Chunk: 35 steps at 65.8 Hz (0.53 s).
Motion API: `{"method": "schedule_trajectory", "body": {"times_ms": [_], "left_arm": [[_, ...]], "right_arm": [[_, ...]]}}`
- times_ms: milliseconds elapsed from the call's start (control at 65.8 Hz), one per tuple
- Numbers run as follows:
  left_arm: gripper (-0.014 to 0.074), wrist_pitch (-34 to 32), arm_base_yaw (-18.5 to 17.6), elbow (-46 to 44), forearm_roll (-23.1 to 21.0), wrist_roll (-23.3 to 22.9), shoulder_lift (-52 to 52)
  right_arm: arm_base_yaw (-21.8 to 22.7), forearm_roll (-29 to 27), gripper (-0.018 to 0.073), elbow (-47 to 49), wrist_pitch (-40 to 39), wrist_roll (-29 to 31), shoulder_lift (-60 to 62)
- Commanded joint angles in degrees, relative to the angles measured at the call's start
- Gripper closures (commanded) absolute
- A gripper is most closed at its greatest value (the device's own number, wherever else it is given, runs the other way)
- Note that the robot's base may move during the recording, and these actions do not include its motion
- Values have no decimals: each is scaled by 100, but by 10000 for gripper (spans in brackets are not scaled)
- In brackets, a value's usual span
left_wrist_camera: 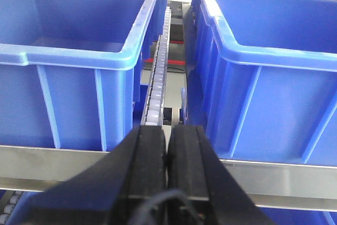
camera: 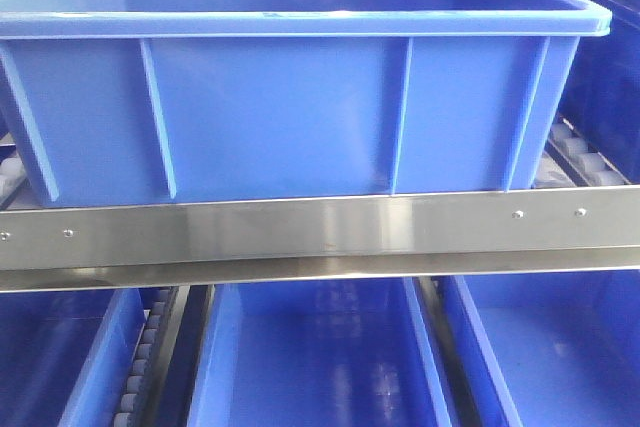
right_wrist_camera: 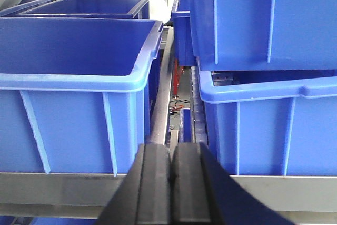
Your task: Grab silver tray and place in blue box
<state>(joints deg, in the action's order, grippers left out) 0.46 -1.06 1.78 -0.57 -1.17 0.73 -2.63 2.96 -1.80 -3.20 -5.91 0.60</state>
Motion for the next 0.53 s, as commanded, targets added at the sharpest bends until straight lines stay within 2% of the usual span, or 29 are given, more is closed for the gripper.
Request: {"method": "schedule_trajectory", "body": {"times_ms": [0,517], "left_arm": [[604,-556,3,101,-50,1,81],[604,-548,3,101,-50,1,81]], "right_arm": [[41,70,503,120,-524,15,115],[41,70,503,120,-524,15,115]]}}
